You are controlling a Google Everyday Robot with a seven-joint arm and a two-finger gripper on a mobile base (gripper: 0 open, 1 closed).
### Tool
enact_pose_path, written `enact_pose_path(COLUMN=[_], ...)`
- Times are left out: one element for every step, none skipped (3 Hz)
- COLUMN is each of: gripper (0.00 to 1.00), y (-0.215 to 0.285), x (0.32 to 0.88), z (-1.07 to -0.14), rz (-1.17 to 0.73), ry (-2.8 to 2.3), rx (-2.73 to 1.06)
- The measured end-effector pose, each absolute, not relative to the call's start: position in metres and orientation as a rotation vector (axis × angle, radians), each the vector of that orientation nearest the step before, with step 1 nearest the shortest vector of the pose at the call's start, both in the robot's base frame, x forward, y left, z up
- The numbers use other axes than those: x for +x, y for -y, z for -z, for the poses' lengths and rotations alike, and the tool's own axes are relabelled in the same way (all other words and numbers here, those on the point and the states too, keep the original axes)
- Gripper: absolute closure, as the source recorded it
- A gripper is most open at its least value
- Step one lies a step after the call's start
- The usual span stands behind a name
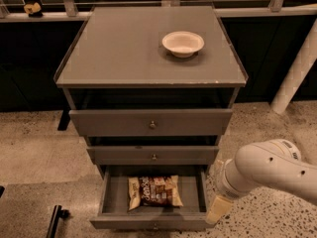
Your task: Pick brown chip bag from bottom drawer and place on counter
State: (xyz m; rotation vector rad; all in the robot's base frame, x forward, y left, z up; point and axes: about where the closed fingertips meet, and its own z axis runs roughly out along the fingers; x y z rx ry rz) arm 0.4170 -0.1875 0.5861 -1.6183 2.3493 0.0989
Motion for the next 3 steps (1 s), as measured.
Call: enact_pose_path(gripper=[0.0,0.0,0.0], y=[0.189,0.172,0.176], x=[0.416,0.409,0.37], z=[-0.585,-0.566,-0.494], rz=[-0.083,-0.011,-0.018], ry=[-2.368,-2.336,-2.352], rx=[-1.614,-1.676,-1.742])
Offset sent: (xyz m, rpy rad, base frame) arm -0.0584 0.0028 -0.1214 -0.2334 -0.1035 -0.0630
